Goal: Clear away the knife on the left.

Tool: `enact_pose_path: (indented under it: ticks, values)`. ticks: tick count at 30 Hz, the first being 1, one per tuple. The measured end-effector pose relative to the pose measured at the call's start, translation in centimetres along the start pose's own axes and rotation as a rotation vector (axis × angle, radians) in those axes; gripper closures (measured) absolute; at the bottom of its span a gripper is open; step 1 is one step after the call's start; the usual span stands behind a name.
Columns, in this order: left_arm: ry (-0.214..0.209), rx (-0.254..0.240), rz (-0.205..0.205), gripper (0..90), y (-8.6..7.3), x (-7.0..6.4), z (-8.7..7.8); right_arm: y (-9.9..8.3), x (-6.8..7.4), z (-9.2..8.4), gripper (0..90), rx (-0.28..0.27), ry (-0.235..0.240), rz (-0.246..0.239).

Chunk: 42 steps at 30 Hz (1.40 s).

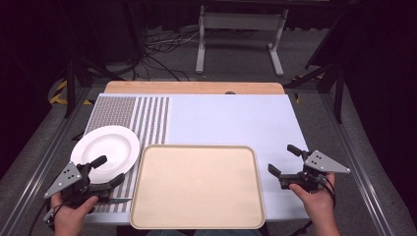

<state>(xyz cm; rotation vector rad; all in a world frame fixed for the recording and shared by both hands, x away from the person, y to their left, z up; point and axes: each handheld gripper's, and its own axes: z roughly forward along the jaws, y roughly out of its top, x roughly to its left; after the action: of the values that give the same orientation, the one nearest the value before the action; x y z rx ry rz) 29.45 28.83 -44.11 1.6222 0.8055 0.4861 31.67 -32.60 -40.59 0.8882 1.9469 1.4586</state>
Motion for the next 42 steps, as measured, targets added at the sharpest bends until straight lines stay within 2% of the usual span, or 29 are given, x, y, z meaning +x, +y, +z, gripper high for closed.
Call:
enact_pose_path:
  ticks: [8, 23, 24, 27, 31, 32, 34, 37, 42]
  values:
    - [-0.007, -0.001, -0.001, 4.1, 0.1, 0.1, 0.0, -0.1, 0.1, 0.1, 2.9, 0.005, 0.01, 0.009]
    - [-0.015, 0.014, 0.011, 6.0, 0.5, 0.0, 0.1, -0.1, 0.0, 0.0, 3.1, -0.001, 0.019, 0.012]
    - [-0.033, 0.036, 0.024, 6.8, 0.9, 0.0, 0.1, -0.1, -0.1, 0.0, 3.3, -0.002, 0.023, 0.014]
    - [-0.044, 0.051, 0.043, 7.1, 1.5, -0.2, 0.1, -0.3, -0.1, 0.1, 3.3, 0.004, 0.024, 0.017]
    - [-0.089, 0.122, 0.073, 8.1, 2.2, 0.0, -0.1, -0.4, -0.2, 0.2, 3.5, 0.011, 0.035, 0.019]
    - [-0.097, 0.131, 0.069, 8.3, 2.4, 0.0, -0.2, -0.4, -0.2, 0.2, 3.5, 0.013, 0.037, 0.018]
    - [-0.102, 0.159, 0.096, 8.7, 2.7, 0.2, -0.3, -0.4, -0.1, 0.3, 3.5, 0.011, 0.038, 0.018]
    - [-0.123, 0.197, 0.105, 8.8, 3.1, 0.3, -0.4, -0.4, -0.2, 0.3, 3.6, 0.015, 0.042, 0.015]
    - [-0.159, 0.327, 0.168, 9.0, 3.7, 0.4, -0.4, -0.6, -0.2, 0.5, 3.7, 0.027, 0.055, 0.026]
